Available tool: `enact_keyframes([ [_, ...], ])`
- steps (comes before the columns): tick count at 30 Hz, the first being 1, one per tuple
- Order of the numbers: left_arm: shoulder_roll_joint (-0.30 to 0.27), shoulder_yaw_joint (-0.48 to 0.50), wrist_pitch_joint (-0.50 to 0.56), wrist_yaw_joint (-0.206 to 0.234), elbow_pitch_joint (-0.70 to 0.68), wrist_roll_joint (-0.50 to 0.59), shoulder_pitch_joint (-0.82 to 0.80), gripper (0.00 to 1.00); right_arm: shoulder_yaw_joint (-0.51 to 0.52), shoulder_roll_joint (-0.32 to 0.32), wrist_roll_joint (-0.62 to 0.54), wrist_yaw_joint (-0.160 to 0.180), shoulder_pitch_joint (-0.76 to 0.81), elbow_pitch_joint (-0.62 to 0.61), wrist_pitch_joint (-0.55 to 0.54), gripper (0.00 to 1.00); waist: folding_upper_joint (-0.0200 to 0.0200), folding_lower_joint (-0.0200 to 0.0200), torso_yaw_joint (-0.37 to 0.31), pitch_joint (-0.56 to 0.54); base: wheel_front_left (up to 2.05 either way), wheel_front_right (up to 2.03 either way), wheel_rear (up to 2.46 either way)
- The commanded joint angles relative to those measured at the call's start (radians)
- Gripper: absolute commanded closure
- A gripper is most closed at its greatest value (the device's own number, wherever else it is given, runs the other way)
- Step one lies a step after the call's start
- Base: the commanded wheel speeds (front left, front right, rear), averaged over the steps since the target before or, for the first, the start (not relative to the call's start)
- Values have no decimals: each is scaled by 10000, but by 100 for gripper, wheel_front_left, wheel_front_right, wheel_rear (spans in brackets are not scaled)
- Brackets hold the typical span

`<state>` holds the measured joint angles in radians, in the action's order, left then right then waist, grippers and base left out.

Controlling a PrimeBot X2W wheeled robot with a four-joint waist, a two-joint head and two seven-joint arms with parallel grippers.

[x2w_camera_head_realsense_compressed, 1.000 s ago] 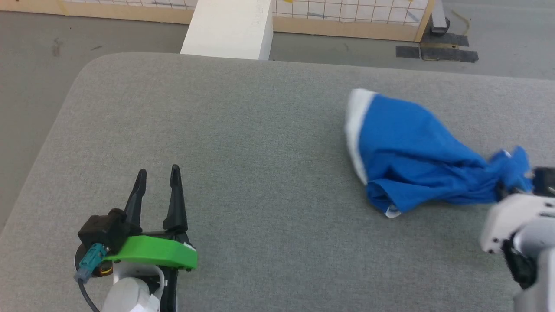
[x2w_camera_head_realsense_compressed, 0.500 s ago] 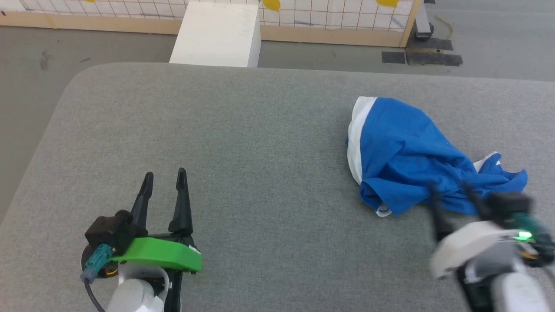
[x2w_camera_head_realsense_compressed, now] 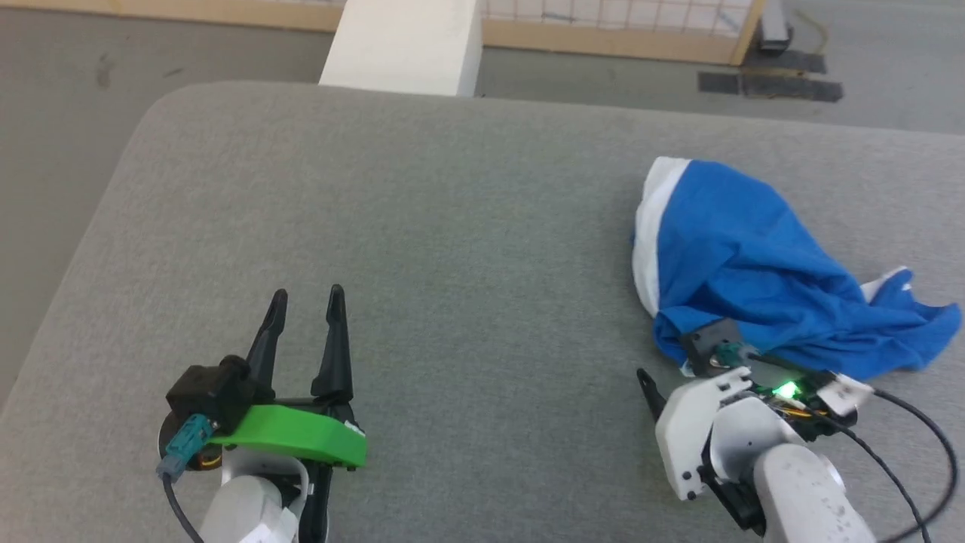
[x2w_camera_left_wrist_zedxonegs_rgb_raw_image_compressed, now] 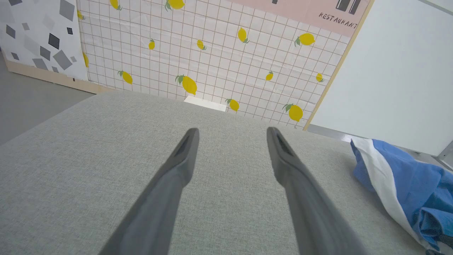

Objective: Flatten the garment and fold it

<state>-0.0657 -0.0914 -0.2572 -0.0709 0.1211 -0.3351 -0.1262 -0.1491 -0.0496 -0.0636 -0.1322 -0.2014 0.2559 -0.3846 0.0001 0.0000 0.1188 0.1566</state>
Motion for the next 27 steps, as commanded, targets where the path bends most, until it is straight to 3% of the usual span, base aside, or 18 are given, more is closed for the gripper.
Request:
enact_keyframes([
  [1, 42, -25, -45, -65, 35, -33, -219, 0, 58, -6, -197, 15, -259, 339, -267, 0, -1, 0, 298, 285, 0, 0, 0],
  [3, 56, -30, -45, -75, 59, -60, -255, 0, 178, -6, -281, 15, -438, 775, -577, 0, -1, 0, 401, 368, 0, 0, 0],
  [4, 62, -30, -45, -77, 67, -69, -263, 0, 253, -6, -273, 15, -496, 946, -711, 11, -1, 0, 432, 396, 0, 0, 0],
  [5, 69, -26, -45, -78, 73, -79, -273, 0, 331, -6, -238, 15, -559, 1131, -853, 61, -1, 0, 457, 425, 0, 0, 0],
  [6, 74, -18, -45, -78, 77, -86, -279, 0, 370, -6, -200, 15, -604, 1236, -909, 76, -1, 0, 469, 442, 0, 0, 0],
  [7, 81, -8, -45, -76, 79, -92, -284, 0, 425, -6, -106, 15, -659, 1310, -878, 100, -1, 0, 470, 462, 0, 0, 0],
  [12, 100, 61, -45, -66, 131, -104, -280, 0, 623, -6, 1027, 15, -536, 1096, -520, 100, -1, 0, 283, 370, 0, 0, 0],
  [15, 105, 85, -45, -77, 196, -67, -229, 0, 892, -6, 2563, 15, 123, 154, -441, 100, -1, 0, 72, 144, 0, 0, 0],
  [18, 103, 125, -45, -83, 218, -37, -139, 0, 1463, -6, 3086, 15, 1080, -1192, -569, 100, -1, 0, -231, -30, 0, 0, 0],
  [23, 38, 135, -45, -100, 236, 11, -55, 0, 3490, -6, 2994, 15, 2585, -3170, -1118, 100, -1, 0, -822, -177, 0, 0, 0],
  [27, -3, 133, -45, -101, 203, 23, -116, 0, 5838, -6, 2563, 15, 2708, -3389, -871, 100, -1, 0, -1170, -156, 0, 0, 0],
])
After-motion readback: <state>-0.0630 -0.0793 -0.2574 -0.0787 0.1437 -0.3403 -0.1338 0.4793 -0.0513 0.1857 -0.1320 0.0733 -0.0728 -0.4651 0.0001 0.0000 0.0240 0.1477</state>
